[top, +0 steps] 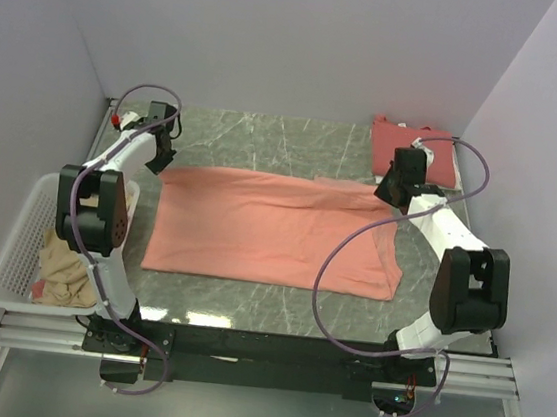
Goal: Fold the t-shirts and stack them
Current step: Fold the tshirt
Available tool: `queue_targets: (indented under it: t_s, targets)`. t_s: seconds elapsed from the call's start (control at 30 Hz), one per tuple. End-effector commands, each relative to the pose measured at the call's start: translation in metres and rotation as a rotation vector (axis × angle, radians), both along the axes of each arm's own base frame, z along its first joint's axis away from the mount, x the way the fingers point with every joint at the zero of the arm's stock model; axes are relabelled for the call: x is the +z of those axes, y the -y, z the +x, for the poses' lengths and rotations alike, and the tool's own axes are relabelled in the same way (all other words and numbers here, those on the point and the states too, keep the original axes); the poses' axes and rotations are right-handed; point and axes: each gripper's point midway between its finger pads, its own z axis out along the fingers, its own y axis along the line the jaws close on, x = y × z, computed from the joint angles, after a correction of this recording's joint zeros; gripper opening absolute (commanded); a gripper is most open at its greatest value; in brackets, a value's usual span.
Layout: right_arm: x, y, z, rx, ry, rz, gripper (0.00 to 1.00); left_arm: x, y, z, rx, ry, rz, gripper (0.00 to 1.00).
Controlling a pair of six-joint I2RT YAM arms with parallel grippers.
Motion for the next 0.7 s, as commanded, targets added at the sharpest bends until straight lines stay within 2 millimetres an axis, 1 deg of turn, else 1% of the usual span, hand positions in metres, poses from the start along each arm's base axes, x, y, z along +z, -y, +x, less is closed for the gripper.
queue_targets:
  t_s: [0.0,0.03,0.17,0.2,0.3,0.33,0.37,0.4,0.47,0.5,0.57,0.6,0.67]
  targets:
    - [0.025,0.004,-0.003,-0.040,0.087,0.002,0.05,0.026,-0.010,-0.009,0.046,0.051,0.032,0.01]
    - [0.021,0.004,-0.008,-0.040,0.079,0.003,0.05,0.025,-0.010,-0.013,0.046,0.047,0.034,0.01]
    - [0.020,0.003,-0.022,-0.046,0.087,0.019,0.05,0.029,-0.013,-0.024,0.059,0.056,0.044,0.01]
    - [0.015,0.004,-0.027,-0.055,0.076,0.021,0.05,0.025,-0.013,-0.029,0.061,0.045,0.043,0.01]
    - [0.015,0.003,-0.035,-0.061,0.081,0.036,0.05,0.027,-0.012,-0.034,0.062,0.065,0.035,0.01]
    - [0.010,0.003,-0.040,-0.063,0.069,0.039,0.05,0.021,-0.012,-0.040,0.065,0.051,0.030,0.01]
    - [0.008,0.003,-0.042,-0.064,0.068,0.042,0.05,0.023,-0.012,-0.041,0.064,0.067,0.027,0.01]
    - [0.007,0.002,-0.047,-0.067,0.069,0.049,0.05,0.015,-0.011,-0.047,0.063,0.050,0.024,0.01]
    - [0.005,0.002,-0.052,-0.071,0.071,0.056,0.05,0.014,-0.011,-0.052,0.072,0.055,0.017,0.01]
    - [0.000,0.002,-0.056,-0.078,0.062,0.064,0.05,0.009,-0.010,-0.055,0.072,0.048,0.015,0.01]
    - [-0.003,0.001,-0.061,-0.080,0.056,0.072,0.05,0.009,-0.009,-0.059,0.078,0.057,0.003,0.01]
    - [-0.009,0.000,-0.065,-0.083,0.046,0.077,0.05,0.004,-0.009,-0.062,0.078,0.055,0.000,0.01]
    - [-0.011,0.000,-0.069,-0.085,0.046,0.086,0.05,0.004,-0.007,-0.065,0.082,0.065,-0.013,0.01]
